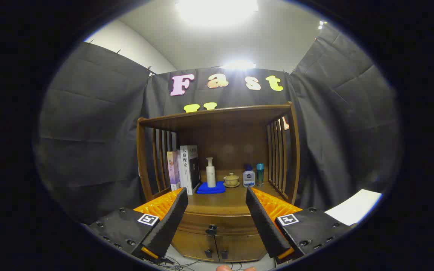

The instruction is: Pull open the drawer, take out the items inside it, and place them on the countertop above the cabinet.

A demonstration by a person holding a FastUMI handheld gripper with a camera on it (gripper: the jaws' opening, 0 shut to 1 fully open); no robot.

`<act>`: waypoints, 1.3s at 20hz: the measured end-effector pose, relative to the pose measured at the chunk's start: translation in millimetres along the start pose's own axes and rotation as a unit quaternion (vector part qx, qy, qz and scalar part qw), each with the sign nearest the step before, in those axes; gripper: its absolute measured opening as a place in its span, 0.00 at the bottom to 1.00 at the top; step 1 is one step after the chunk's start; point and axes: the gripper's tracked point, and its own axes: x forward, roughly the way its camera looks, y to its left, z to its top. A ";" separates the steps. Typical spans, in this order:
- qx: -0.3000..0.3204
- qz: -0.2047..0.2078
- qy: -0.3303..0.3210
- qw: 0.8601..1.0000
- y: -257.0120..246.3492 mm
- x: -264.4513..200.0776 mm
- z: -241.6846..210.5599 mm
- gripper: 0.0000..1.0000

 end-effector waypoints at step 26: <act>0.003 -0.008 0.024 1.000 -6.1 72.3 -67.5 0.98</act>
